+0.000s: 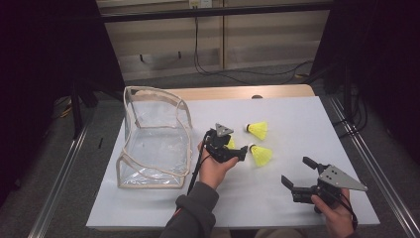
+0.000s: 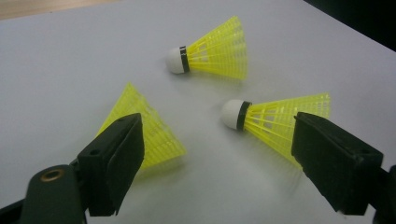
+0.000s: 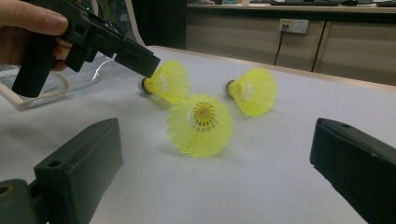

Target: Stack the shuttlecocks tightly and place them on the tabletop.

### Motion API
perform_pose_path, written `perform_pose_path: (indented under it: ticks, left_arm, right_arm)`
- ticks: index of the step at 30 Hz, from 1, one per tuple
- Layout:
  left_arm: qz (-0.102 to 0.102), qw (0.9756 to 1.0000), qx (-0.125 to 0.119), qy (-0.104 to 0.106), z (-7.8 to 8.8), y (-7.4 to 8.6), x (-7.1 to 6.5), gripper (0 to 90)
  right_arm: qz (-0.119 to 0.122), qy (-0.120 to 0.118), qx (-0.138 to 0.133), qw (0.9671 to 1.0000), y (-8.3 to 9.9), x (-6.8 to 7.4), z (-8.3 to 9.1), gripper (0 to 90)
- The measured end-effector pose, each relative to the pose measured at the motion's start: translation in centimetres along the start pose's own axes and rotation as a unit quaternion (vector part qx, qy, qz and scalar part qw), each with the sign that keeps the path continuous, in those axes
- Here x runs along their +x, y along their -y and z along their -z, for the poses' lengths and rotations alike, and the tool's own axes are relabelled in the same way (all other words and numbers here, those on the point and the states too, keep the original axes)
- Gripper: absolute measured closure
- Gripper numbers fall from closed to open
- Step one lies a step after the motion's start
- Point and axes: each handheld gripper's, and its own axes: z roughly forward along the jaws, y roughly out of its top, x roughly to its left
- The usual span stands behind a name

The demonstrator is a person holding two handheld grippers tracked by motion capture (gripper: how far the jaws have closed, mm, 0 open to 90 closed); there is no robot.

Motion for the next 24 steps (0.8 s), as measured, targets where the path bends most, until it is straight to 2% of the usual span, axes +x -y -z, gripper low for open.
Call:
perform_pose_path:
  ticks: [12,14,18,19,24]
  left_arm:
    - [0.0,0.9999,0.001,0.016,0.3,1.1,-0.1,11.1]
    - [0.007,0.9997,-0.003,0.022,0.5,1.4,-0.2,10.8]
    - [0.001,0.9997,-0.001,0.026,0.6,1.6,-0.2,8.4]
    - [-0.001,0.9994,0.002,0.035,0.7,1.8,-0.3,8.1]
    - [-0.007,0.9987,0.003,0.051,1.0,2.2,-0.5,6.1]
  right_arm:
    - [0.0,-0.001,-0.001,1.0,0.0,0.0,0.0,1.5]
    - [0.0,-0.001,-0.001,1.0,0.0,0.0,0.0,1.5]
    - [0.001,-0.001,-0.001,1.0,0.0,0.0,0.0,1.5]
    - [0.001,-0.001,0.0,1.0,0.0,0.0,0.0,1.5]
    - [0.001,-0.001,-0.001,1.0,0.0,0.0,0.0,1.5]
